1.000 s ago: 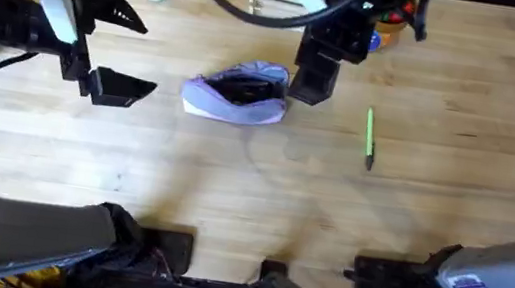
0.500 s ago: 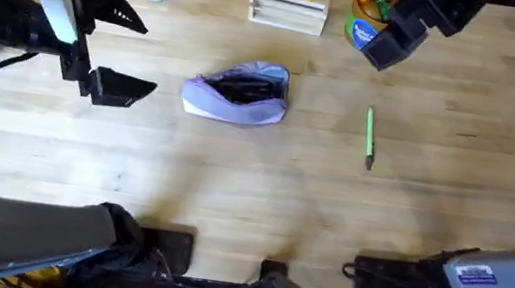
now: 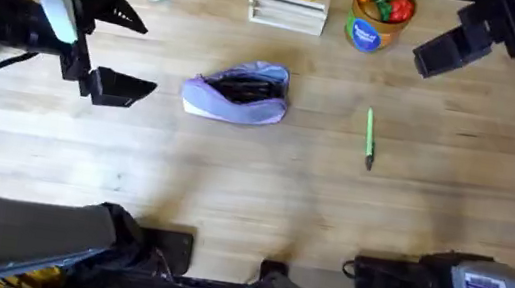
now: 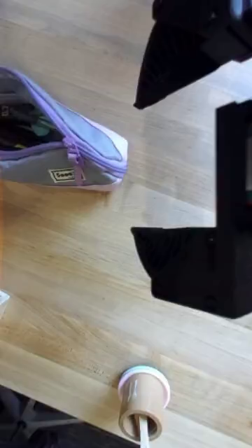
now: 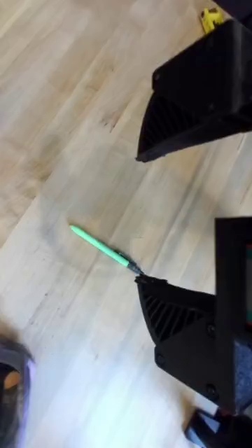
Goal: Unzip the bag, pick up the pens from the table one at a time and place them inside, then zip the bag closed.
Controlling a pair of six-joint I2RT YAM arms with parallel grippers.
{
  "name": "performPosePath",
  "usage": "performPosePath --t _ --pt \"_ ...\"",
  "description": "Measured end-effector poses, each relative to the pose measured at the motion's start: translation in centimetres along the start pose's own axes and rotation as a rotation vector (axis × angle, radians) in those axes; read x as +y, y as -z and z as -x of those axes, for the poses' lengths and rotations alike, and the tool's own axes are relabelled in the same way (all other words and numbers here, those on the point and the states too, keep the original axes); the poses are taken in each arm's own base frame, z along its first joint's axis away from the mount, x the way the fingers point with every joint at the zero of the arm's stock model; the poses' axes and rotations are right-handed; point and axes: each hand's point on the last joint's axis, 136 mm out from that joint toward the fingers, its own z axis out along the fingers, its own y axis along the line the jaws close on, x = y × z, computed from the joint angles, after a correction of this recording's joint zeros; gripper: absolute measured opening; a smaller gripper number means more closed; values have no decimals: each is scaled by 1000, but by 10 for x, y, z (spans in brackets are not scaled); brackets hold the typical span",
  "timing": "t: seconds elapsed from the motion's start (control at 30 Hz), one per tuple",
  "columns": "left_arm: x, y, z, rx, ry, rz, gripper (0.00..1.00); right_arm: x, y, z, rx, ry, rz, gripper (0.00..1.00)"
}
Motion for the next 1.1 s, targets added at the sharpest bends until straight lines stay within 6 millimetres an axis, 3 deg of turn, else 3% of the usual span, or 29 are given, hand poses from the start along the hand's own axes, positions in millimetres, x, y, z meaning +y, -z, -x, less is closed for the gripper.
performPosePath --t 0.3,0.47,0.87,1.1 --pt "0 0 0 0 0 0 993 9 -25 -33 -89 -112 -34 995" --pt "0 0 0 0 0 0 994 8 -51 -41 -114 -217 -50 996" --pt "0 0 0 0 1 0 993 16 -121 -82 -37 -461 -55 997" --pt "0 0 0 0 0 0 993 19 -135 -91 7 -516 -48 997"
